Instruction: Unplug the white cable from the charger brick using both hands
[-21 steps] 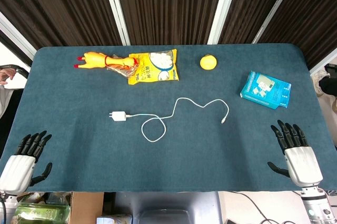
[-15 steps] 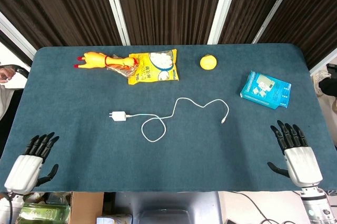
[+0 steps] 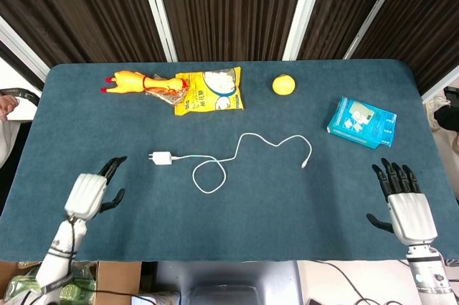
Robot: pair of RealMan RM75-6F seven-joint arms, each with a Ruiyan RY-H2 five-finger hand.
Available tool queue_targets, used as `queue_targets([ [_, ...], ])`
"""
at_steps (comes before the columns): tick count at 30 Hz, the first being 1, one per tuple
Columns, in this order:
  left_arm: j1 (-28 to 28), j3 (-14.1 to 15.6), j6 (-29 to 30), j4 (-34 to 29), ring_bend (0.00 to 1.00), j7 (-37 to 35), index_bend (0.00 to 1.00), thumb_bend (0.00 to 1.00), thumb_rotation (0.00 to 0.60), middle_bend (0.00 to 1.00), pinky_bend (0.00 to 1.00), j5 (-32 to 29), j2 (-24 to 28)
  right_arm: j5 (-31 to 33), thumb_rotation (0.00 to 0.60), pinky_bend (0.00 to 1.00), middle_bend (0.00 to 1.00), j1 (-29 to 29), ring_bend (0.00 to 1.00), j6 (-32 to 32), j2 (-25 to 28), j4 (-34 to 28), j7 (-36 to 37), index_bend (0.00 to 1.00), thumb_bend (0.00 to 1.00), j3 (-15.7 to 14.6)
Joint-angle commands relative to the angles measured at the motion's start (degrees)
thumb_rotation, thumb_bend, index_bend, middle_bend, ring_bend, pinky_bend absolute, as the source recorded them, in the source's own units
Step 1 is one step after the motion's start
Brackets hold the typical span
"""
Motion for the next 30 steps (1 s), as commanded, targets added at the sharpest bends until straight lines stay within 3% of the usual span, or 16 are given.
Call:
queue_targets([
  [1, -6.3, -4.4, -8.0, 6.0, 1.00, 1.0, 0.13, 0.41, 0.600, 0.17, 1.00, -7.4, -5.7, 1.3, 0.600, 0.00, 0.00, 0.3, 0.00, -0.4, -0.5, 0.1, -1.1, 0.00, 0.23, 0.6],
  [6, -8.5, -5.5, -9.3, 9.3, 1.00, 2.5, 0.15, 0.41, 0.600, 0.20, 1.00, -9.2, -8.6, 2.0, 0.600, 0.00, 0.00, 0.4, 0.00, -0.6, -0.7, 0.2, -1.7, 0.00, 0.23, 0.9],
  [10, -12.4, -5.8, -8.0, 19.1, 1.00, 6.2, 0.21, 0.41, 0.600, 0.21, 1.00, -8.2, -16.4, 3.4, 0.600, 0.00, 0.00, 1.2, 0.00, -3.1, 0.1, -0.3, -1.4, 0.00, 0.23, 0.6],
  [14, -15.1, -5.6, -9.9, 27.2, 1.00, 2.9, 0.24, 0.41, 0.600, 0.21, 1.00, -8.3, -20.7, 3.5, 0.600, 0.00, 0.00, 1.2, 0.00, -3.2, 1.2, -0.8, -0.3, 0.00, 0.23, 0.6],
  [20, -17.4, -5.3, -11.6, 34.4, 1.00, 1.2, 0.25, 0.40, 0.600, 0.24, 1.00, -9.1, -25.1, 3.9, 0.600, 0.00, 0.00, 1.6, 0.00, -3.8, 1.6, -0.9, 0.3, 0.00, 0.23, 0.5],
  [30, -18.4, -5.1, -12.7, 39.5, 1.00, -0.4, 0.31, 0.40, 0.600, 0.31, 1.00, -10.7, -28.6, 4.2, 0.600, 0.00, 0.00, 1.8, 0.00, -3.7, 1.5, -0.7, 0.3, 0.00, 0.23, 0.6],
])
